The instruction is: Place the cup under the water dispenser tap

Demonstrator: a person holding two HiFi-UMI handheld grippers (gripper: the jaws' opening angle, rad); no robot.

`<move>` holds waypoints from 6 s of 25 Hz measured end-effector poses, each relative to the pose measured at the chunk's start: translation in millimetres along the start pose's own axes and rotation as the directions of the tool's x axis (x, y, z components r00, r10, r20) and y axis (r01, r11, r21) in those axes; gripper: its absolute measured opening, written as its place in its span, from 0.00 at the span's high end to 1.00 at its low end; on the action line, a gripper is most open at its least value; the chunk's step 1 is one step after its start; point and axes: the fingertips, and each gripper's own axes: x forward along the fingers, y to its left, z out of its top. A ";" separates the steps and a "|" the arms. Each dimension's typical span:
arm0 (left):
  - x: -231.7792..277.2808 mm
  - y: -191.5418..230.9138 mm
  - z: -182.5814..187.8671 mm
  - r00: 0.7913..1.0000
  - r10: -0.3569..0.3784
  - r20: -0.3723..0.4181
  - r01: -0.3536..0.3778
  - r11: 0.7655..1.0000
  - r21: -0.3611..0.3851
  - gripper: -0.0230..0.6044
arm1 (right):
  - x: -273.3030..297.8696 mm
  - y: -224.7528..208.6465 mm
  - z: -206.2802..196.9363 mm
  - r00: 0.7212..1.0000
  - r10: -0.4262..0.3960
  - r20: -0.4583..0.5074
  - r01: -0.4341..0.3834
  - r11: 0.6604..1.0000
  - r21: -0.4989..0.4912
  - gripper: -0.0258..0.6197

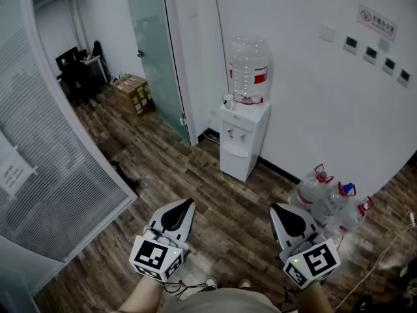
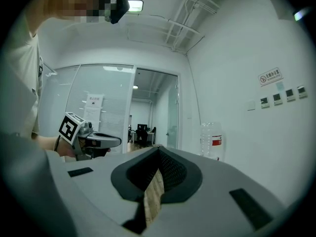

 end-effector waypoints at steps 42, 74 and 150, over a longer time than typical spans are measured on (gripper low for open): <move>272.9 192.7 -48.6 0.997 0.032 -0.076 -0.033 0.999 -0.012 0.95 | 286.6 -217.6 -60.8 0.998 -0.016 -0.056 0.021 0.997 0.081 0.95; 443.7 295.3 -51.7 0.987 -0.112 -0.111 0.109 0.994 -0.031 0.95 | 457.5 -322.8 -59.3 0.992 -0.097 -0.086 0.102 0.993 0.059 0.95; 588.3 375.1 -240.2 0.928 -0.196 -0.317 0.140 0.971 -0.191 0.95 | 634.0 -384.6 -293.6 0.932 -0.125 -0.341 0.157 0.985 0.069 0.85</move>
